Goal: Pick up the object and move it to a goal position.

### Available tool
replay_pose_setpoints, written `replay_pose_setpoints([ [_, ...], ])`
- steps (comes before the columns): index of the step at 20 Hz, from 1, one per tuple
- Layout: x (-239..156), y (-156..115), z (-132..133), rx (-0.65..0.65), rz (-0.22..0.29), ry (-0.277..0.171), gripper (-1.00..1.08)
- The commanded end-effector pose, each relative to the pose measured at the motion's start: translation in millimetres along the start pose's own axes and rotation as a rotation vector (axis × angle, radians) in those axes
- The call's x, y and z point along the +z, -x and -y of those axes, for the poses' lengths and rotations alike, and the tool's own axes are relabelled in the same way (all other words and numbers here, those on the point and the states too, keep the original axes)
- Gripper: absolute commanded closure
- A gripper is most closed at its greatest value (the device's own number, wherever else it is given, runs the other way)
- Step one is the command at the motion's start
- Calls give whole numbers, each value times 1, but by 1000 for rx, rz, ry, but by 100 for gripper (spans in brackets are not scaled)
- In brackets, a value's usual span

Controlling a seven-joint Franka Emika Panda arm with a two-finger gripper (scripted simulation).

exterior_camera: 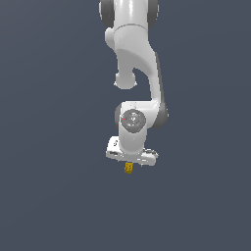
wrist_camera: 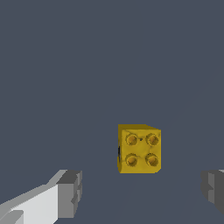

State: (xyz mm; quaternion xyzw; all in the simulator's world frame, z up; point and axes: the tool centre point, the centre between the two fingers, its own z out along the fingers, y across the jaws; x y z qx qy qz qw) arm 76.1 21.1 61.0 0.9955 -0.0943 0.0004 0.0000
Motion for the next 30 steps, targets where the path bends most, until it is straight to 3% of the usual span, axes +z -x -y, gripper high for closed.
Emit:
replay_pose_setpoints([
  [1,13,1,0,0,1,0,-92],
  [11,39,0,0,2,1,0,-92],
  [12,39,0,0,2,1,0,108],
  [30,27,6,0,2,1,0,108],
])
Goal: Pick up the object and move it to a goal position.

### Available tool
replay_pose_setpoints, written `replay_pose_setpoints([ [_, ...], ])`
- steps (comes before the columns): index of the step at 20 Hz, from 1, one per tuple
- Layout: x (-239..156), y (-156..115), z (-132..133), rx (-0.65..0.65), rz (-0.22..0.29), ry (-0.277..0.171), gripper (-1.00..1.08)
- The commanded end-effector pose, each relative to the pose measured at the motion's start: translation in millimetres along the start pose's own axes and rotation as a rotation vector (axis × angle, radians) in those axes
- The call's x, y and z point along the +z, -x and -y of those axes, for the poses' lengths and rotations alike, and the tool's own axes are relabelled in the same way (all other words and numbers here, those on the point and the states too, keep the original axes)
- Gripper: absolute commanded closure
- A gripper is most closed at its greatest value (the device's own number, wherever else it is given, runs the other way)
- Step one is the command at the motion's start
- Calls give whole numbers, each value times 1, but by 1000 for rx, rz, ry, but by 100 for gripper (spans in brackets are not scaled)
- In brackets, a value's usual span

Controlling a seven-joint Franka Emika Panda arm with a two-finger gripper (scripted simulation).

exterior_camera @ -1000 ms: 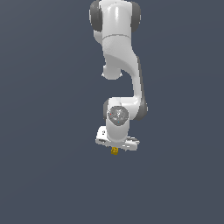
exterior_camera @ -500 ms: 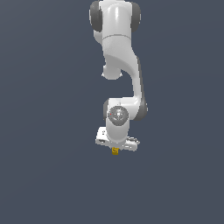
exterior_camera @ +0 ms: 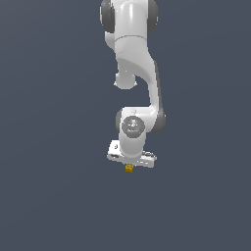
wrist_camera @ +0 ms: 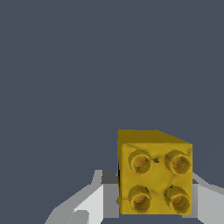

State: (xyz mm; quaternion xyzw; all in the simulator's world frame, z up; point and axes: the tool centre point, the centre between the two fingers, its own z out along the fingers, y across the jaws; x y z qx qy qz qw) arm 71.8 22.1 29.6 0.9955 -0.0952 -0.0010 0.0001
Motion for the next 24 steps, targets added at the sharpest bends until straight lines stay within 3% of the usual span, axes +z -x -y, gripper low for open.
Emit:
replay_pose_setpoints([
  [1,-8,3,0,0,-2,0,108],
  [10,-57,27,2,0,-2,0,108],
  [24,-182,85,5,0,-2,0,108],
])
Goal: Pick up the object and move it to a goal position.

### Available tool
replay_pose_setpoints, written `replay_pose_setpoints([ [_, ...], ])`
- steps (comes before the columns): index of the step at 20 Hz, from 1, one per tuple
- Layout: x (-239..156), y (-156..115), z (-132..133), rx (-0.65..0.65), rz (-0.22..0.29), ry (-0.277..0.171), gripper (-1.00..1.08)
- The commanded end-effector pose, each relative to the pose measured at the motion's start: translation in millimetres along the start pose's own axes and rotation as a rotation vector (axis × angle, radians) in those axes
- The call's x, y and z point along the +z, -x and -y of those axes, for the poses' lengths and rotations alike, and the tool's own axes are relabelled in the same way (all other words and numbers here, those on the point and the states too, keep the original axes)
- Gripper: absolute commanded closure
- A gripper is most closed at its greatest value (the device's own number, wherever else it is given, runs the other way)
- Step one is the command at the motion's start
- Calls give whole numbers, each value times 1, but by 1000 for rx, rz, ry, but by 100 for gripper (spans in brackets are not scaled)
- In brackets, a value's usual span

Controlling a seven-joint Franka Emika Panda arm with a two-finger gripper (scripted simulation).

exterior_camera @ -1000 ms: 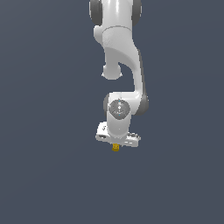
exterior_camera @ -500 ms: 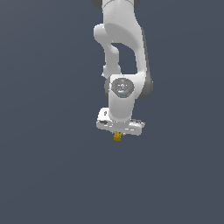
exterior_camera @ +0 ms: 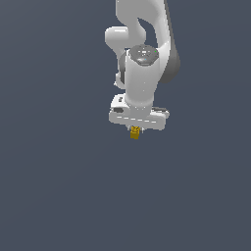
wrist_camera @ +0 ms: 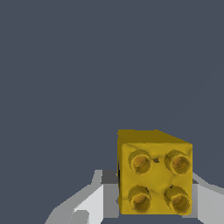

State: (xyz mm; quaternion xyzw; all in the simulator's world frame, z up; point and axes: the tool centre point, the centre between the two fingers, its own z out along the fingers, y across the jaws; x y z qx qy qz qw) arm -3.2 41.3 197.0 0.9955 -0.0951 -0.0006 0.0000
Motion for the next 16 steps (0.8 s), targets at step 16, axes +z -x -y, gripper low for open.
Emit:
replay_pose_setpoints([
  [16,-178,78,5,0,-1,1,108],
])
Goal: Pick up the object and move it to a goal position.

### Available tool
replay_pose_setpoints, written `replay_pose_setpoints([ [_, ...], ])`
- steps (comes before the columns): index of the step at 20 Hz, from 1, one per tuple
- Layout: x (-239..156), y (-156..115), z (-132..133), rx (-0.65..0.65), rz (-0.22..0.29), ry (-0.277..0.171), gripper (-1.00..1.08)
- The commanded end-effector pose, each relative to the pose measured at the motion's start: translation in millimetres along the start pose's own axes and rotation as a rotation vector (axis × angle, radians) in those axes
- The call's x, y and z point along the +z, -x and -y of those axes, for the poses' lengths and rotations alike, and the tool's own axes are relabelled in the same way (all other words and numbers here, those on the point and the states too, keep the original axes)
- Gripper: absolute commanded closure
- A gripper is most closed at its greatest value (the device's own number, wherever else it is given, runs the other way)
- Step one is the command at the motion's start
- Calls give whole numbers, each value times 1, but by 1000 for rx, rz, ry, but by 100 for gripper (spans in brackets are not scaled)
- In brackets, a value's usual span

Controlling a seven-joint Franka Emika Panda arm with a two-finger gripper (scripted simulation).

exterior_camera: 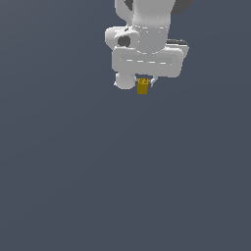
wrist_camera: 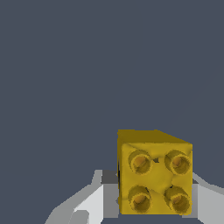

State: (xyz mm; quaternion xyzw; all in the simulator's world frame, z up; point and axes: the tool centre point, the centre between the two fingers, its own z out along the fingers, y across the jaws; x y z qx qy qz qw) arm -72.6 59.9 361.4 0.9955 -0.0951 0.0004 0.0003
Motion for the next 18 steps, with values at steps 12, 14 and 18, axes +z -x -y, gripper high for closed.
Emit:
replay_pose_setpoints([
  [12,-82,33,4,0,1,0,108],
  [14,-86,34,4,0,1,0,108],
  [18,-88,33,5,0,1,0,108],
])
